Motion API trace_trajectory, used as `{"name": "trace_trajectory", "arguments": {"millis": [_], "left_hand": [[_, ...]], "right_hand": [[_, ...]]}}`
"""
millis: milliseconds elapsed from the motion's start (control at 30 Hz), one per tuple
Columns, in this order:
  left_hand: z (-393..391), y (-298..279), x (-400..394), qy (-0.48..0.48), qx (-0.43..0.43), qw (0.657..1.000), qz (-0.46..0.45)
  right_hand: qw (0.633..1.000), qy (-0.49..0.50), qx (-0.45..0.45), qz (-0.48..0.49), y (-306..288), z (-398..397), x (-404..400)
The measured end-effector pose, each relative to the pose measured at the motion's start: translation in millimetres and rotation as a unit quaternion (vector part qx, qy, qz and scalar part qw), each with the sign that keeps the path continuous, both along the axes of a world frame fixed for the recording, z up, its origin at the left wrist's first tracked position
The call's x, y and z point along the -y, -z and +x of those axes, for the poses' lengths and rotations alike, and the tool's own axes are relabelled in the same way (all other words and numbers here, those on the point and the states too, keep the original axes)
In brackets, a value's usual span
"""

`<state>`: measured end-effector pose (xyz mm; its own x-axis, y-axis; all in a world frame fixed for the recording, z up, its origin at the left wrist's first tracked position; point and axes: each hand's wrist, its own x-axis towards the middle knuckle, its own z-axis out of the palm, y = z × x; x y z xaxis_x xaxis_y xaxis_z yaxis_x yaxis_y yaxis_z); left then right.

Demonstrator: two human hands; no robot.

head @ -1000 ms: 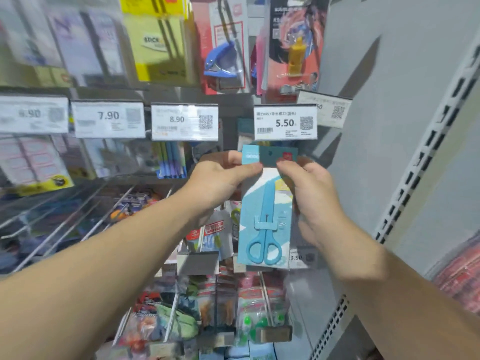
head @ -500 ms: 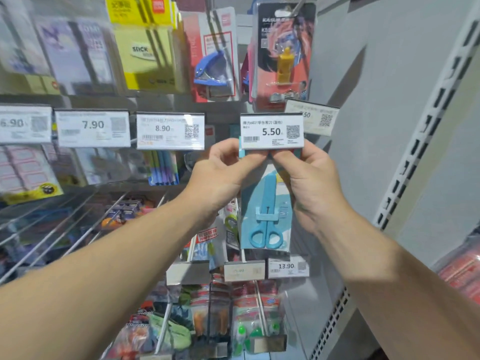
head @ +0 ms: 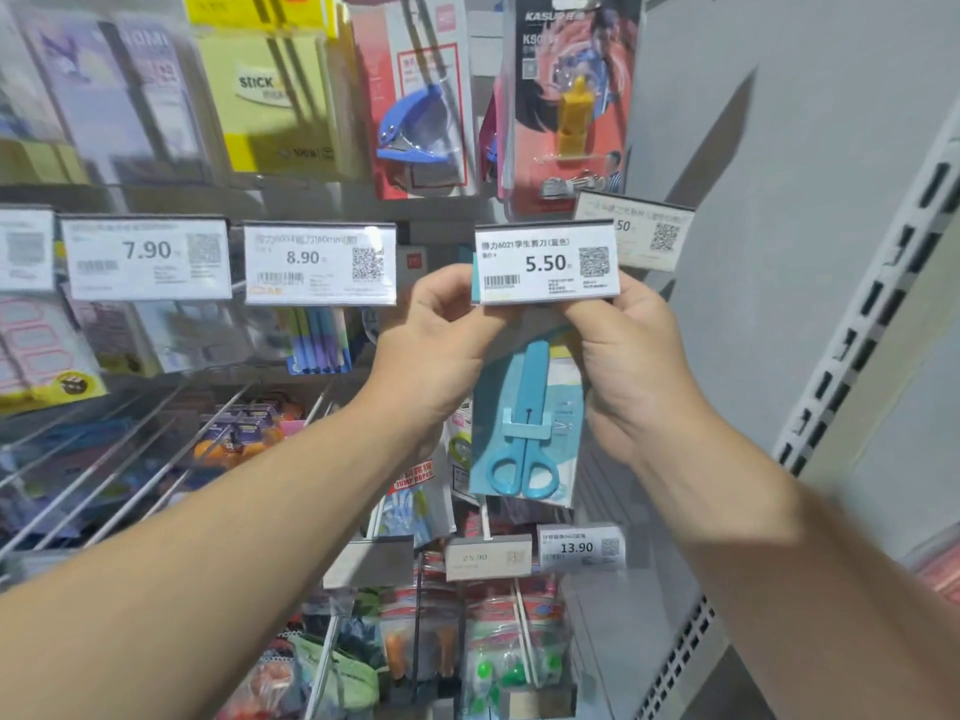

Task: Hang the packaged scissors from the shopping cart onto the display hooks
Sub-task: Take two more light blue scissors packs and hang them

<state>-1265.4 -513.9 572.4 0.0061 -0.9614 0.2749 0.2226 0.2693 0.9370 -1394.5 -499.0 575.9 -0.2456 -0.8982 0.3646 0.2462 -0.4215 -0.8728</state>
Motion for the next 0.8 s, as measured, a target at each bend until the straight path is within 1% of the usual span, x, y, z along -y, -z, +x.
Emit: {"name": "trace_trajectory", "arguments": {"millis": [67,167,300,433,500,567,667,700,733,767,800], "left_hand": [[1.5,2.2,1.3,0.025,0.018,1.000,-0.005],[1.3,2.5,5.0,0.048,0.032,0.998,-0.021],[0.0,1.7,11.6,0.046,0.052,0.997,-0.035],[0.1,7.1,16.5,0.031,0.093,0.995,-0.021],[-0.8,7.5,24.1,0.011,0.102,0.994,-0.025],[-2.2,3.8,34.2,-0.012,0.120,0.993,-0.010],[-5.6,-1.0,50.4,-0.030,0.144,0.989,0.018],[-7.8,-2.5,55.0,-0.038,0.150,0.988,0.025],[-9.6,-2.5,59.9,-0.040,0.157,0.986,0.031],[-11.1,-2.1,64.4,-0.043,0.157,0.986,0.040],[-11.9,-0.3,70.6,-0.045,0.154,0.986,0.045]], "right_hand": [[0.999,-0.034,0.040,0.014,1.7,-0.5,-3.1],[0.995,-0.058,0.078,0.021,3.4,0.1,-3.0],[0.994,-0.057,0.092,0.025,5.2,2.2,2.4],[0.992,-0.047,0.104,0.057,9.9,2.5,10.3],[0.994,-0.019,0.083,0.066,13.0,3.1,19.9],[0.994,0.032,0.049,0.089,12.2,6.4,29.7],[0.989,0.089,0.059,0.107,12.9,6.0,51.3],[0.986,0.107,-0.022,0.128,12.0,4.9,57.9],[0.963,0.132,-0.152,0.181,9.2,4.3,62.3],[0.915,0.169,-0.301,0.208,8.3,4.8,69.6],[0.836,0.191,-0.460,0.229,6.2,5.8,73.1]]}}
